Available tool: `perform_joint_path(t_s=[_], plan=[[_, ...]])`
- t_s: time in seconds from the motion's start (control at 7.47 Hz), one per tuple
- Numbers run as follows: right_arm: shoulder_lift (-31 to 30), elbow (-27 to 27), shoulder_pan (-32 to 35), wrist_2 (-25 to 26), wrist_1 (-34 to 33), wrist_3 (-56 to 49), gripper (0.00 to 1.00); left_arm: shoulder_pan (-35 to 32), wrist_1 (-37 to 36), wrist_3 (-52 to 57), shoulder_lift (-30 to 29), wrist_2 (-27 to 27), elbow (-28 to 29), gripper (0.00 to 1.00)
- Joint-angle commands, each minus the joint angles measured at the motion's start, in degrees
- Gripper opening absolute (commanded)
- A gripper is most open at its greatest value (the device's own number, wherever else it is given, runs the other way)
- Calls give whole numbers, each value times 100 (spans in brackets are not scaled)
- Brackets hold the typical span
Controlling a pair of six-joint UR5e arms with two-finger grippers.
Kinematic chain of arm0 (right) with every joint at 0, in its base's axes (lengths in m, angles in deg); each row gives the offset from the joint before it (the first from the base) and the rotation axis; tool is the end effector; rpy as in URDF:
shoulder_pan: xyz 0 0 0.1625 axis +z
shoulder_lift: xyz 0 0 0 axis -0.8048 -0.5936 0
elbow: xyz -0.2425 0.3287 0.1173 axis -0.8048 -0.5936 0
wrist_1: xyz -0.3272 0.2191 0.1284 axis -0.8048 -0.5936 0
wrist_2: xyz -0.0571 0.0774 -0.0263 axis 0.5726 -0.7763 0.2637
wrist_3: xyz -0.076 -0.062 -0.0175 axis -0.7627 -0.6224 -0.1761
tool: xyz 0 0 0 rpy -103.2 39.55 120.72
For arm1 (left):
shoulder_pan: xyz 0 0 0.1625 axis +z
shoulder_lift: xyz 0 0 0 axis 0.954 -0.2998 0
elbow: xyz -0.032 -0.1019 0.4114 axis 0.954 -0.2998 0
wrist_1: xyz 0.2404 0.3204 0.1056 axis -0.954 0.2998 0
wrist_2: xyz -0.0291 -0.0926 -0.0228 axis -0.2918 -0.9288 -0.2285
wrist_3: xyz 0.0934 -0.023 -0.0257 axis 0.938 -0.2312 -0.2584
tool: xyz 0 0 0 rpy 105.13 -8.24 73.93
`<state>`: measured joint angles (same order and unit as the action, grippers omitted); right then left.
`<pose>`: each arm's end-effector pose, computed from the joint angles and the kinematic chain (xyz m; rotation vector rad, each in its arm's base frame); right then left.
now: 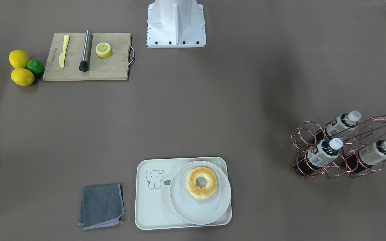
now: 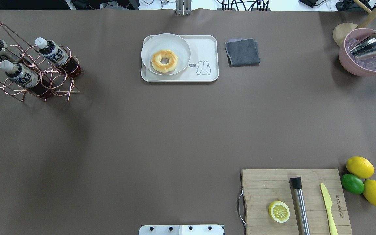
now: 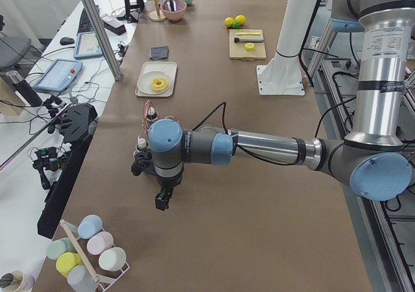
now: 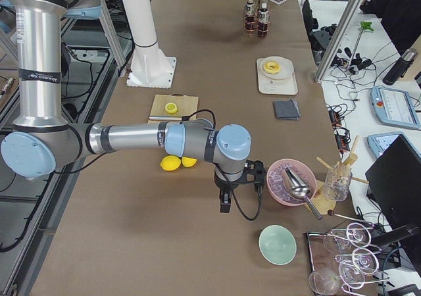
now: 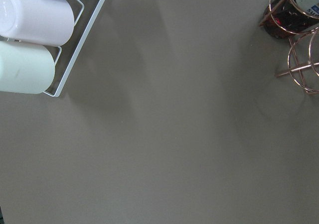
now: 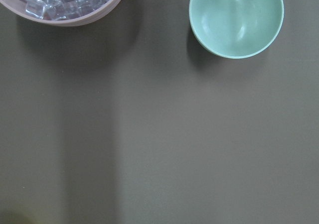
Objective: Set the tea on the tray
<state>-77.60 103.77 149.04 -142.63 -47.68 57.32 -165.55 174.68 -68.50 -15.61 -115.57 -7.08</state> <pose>0.1093 -0.4451 0.6227 -0.0175 -0.7412 -0.0010 -0.0942 -0.4977 0.6070 0.1891 0.6945 0.2489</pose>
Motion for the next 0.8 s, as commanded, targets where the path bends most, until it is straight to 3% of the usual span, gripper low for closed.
perform_joint_path(t_s=[0.0, 0.13, 0.67], plan=[[2, 5, 27, 1, 0, 0, 100, 0, 10, -1, 0, 0, -14, 97], [2, 13, 35, -8, 0, 0, 100, 26, 18, -18, 18, 9, -127, 97], [-25, 31, 44, 9, 0, -9, 100, 649, 53, -738, 62, 18, -1461, 98]])
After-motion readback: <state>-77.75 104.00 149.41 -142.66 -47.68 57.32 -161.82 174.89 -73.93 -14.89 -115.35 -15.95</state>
